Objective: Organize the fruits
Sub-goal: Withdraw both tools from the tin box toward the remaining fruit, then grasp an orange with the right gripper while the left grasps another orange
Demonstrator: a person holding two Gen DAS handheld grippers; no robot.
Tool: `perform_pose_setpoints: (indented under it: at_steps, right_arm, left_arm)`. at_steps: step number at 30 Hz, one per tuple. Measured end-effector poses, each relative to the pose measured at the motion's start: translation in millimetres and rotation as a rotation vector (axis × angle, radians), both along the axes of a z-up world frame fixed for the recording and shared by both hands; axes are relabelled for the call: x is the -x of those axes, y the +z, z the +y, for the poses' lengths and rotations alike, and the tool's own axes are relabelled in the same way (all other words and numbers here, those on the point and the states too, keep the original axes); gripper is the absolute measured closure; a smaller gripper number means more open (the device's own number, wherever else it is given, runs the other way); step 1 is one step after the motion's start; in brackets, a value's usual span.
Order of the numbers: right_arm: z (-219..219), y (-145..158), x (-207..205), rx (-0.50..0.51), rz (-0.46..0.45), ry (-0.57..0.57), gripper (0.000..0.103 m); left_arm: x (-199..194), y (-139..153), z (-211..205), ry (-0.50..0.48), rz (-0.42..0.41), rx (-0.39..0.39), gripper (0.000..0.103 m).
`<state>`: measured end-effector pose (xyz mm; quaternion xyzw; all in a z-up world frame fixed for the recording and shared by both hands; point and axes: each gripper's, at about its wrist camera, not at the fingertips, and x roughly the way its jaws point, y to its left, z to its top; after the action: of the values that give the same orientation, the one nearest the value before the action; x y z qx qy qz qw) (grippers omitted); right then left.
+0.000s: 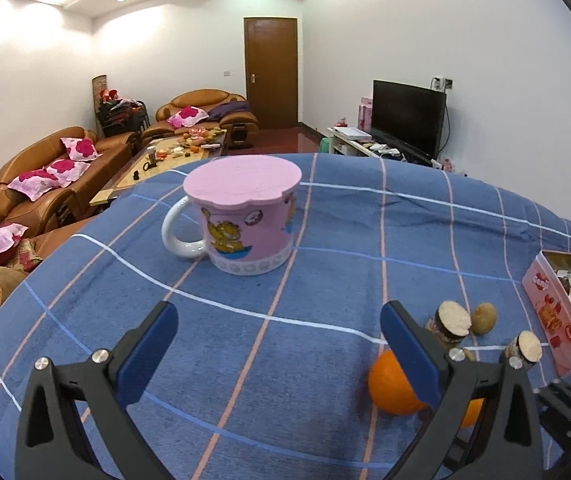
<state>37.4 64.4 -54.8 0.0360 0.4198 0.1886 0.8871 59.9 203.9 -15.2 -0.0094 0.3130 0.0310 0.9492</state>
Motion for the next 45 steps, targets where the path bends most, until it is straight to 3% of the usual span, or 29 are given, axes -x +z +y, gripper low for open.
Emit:
perform_pose_setpoints:
  at_steps: [2,5,10,17,20,24,29,31,35,38,42,45]
  right_arm:
    - [0,-1,-3,-0.011,0.013,0.005,0.048]
    - [1,-3,-5,-0.012,0.019,0.017,0.064]
    - [-7,2,7,-0.027,0.005,0.034,0.064]
    - [-49,29,49,0.062,-0.205,-0.057,0.064]
    - [-75,35,53,0.087,-0.254,-0.133,0.064]
    - [-99,34,46,0.048,-0.224,-0.195,0.064]
    - [-104,32,44,0.015,-0.204,-0.200,0.064]
    - [-102,33,44,0.011,-0.208,-0.196,0.064]
    - [-100,31,46,0.007,-0.200,-0.189,0.064]
    - [-99,30,46,0.006,-0.200,-0.189,0.064]
    - [-99,29,46,0.015,-0.204,-0.190,0.064]
    - [-99,32,47,0.022,-0.226,-0.199,0.064]
  left_arm:
    - [0,0,-1,-0.010,0.001,-0.001,0.000]
    - [1,-1,-4,-0.028,0.004,-0.004,0.000]
    - [3,0,-3,-0.051,-0.011,0.017,0.000]
    - [6,0,-2,-0.171,0.017,0.160,0.000]
    - [3,-6,-14,-0.209,0.058,0.130,0.006]
    - [-2,-15,-30,-0.248,0.124,0.074,0.013]
    - [-7,-23,-36,-0.259,0.186,0.063,0.014]
    - [-5,-24,-38,-0.271,0.193,0.059,0.017]
    - [-10,-33,-53,-0.291,0.259,0.003,0.044]
    - [-10,-34,-58,-0.300,0.264,0.002,0.053]
    - [-8,-33,-53,-0.285,0.258,0.022,0.054]
    - [-6,-29,-43,-0.221,0.231,0.030,0.055]
